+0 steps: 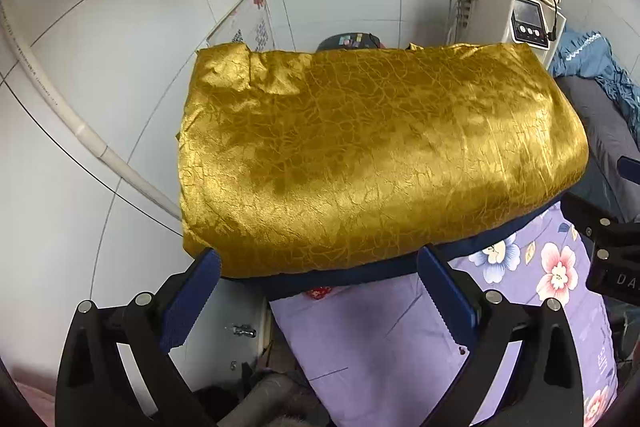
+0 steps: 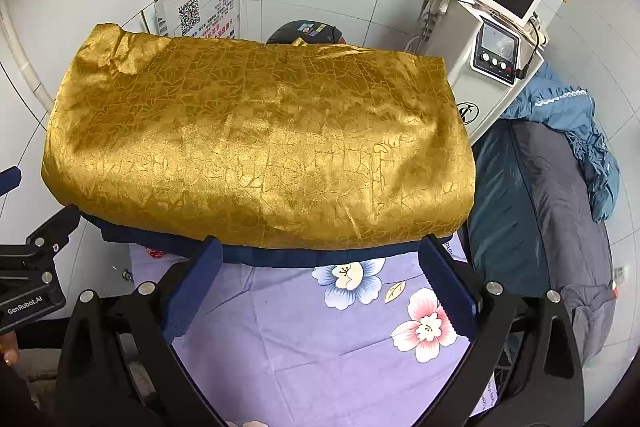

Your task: Fold large clothes

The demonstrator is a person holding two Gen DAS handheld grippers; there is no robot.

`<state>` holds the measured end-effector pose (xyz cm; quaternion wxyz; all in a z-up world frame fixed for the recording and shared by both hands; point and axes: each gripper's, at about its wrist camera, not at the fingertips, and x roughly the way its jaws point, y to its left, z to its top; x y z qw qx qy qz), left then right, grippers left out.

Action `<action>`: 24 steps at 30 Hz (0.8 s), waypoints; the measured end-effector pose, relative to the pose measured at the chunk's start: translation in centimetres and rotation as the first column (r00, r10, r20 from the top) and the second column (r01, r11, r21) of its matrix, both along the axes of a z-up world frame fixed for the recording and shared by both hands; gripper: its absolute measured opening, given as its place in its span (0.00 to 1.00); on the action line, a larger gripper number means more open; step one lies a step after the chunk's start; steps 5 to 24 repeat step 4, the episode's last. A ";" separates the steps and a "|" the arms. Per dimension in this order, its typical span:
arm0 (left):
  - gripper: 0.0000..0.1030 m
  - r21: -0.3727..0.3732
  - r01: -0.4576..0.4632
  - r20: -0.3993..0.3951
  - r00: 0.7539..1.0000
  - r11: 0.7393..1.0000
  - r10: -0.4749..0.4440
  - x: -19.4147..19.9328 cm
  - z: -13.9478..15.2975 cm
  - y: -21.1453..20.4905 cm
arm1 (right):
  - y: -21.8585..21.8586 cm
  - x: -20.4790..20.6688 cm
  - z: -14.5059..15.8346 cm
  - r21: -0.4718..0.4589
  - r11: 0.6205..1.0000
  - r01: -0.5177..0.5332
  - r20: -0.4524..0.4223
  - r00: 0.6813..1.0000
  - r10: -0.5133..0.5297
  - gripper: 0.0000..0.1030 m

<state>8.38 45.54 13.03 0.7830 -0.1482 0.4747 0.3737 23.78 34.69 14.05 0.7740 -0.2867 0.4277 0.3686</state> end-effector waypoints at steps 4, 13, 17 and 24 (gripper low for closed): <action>0.94 -0.012 -0.001 0.004 1.000 1.000 0.001 0.0 -0.1 0.0 | -0.1 0.0 0.0 -0.001 1.000 -0.001 -0.002 1.000 0.001 0.94; 0.94 -0.012 -0.001 0.004 1.000 1.000 0.001 0.0 -0.1 0.0 | -0.1 0.0 0.0 -0.001 1.000 -0.001 -0.002 1.000 0.001 0.94; 0.94 -0.012 -0.001 0.004 1.000 1.000 0.001 0.0 -0.1 0.0 | -0.1 0.0 0.0 -0.001 1.000 -0.001 -0.002 1.000 0.001 0.94; 0.94 -0.012 -0.001 0.004 1.000 1.000 0.001 0.0 -0.1 0.0 | -0.1 0.0 0.0 -0.001 1.000 -0.001 -0.002 1.000 0.001 0.94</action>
